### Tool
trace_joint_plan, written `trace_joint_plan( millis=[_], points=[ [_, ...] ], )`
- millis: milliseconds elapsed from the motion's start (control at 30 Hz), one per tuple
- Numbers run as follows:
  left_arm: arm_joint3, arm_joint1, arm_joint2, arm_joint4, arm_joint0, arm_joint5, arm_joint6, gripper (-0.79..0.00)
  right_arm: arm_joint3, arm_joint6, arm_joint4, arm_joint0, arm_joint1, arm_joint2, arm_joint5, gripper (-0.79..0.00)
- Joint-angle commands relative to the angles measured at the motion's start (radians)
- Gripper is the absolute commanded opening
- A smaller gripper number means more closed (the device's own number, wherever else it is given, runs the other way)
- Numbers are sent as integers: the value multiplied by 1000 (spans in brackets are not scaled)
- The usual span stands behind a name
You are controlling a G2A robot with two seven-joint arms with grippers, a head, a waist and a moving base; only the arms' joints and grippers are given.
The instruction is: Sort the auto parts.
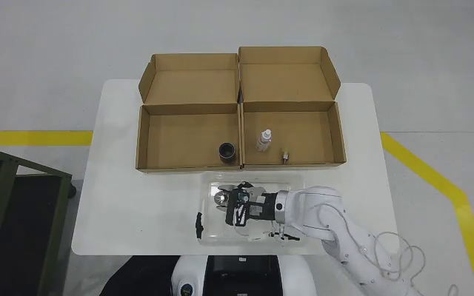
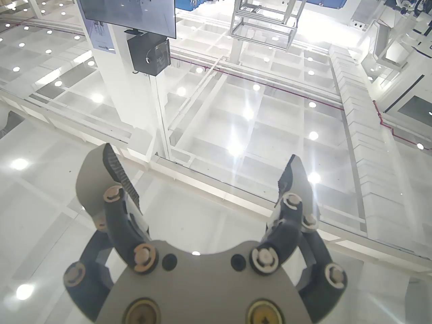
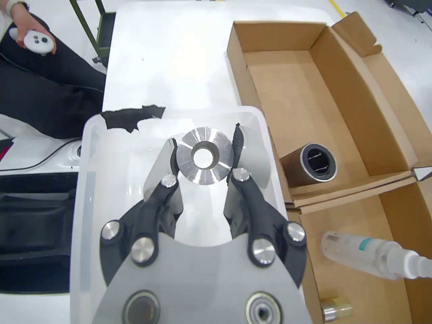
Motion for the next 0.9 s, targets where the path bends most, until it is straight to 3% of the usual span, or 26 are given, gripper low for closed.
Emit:
trace_joint_plan(
  millis=[0,167,400,867],
  points=[
    [0,0,0,0,0,0,0,0,-22,-34,54,-12,4,37,1,-785],
    [0,0,0,0,0,0,0,0,-24,-123,292,-34,18,134,-90,-785],
    [0,0,0,0,0,0,0,0,-4,-138,525,-32,39,266,-138,-785],
    [0,0,0,0,0,0,0,0,-33,-193,750,-53,56,384,-106,-785]
  ],
)
